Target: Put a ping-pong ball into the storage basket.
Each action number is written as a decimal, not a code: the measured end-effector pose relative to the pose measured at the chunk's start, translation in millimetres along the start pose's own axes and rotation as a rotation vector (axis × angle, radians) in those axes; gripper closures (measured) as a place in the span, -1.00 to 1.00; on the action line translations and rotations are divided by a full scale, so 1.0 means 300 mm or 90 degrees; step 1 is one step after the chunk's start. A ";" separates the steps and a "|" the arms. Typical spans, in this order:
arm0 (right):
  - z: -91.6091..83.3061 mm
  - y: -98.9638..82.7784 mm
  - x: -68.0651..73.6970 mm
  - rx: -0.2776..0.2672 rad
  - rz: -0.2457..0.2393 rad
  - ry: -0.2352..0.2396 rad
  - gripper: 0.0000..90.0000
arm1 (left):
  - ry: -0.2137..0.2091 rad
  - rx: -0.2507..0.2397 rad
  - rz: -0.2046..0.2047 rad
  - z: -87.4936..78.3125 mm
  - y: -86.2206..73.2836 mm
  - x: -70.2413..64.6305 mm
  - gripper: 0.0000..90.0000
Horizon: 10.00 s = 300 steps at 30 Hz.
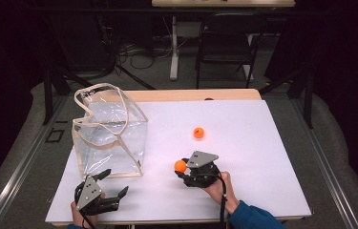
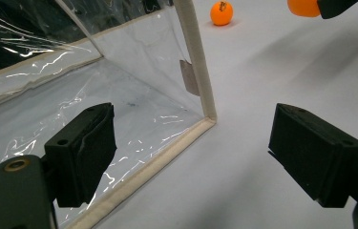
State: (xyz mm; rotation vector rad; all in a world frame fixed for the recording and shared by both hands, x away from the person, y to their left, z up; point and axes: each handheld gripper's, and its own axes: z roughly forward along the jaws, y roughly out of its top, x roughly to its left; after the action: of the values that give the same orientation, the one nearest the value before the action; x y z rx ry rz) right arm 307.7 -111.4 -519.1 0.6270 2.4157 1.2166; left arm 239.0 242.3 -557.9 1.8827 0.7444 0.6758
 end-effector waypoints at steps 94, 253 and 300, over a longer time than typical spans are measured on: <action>-0.050 0.137 -0.068 -0.092 0.012 -0.020 0.13 | -0.006 -0.003 -0.002 0.008 -0.001 -0.003 -0.64; 0.084 0.516 -0.154 -0.070 -0.066 0.003 0.13 | -0.011 -0.002 -0.005 0.010 -0.003 0.000 -0.64; 0.085 0.612 -0.189 -0.076 -0.069 0.002 0.13 | -0.012 -0.003 -0.006 0.011 -0.003 0.001 -0.64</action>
State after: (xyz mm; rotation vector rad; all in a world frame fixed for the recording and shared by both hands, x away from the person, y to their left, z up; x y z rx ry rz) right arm 408.8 -27.7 -376.6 0.4530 2.3267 1.3055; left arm 241.4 241.1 -560.0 1.8776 0.7374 0.6528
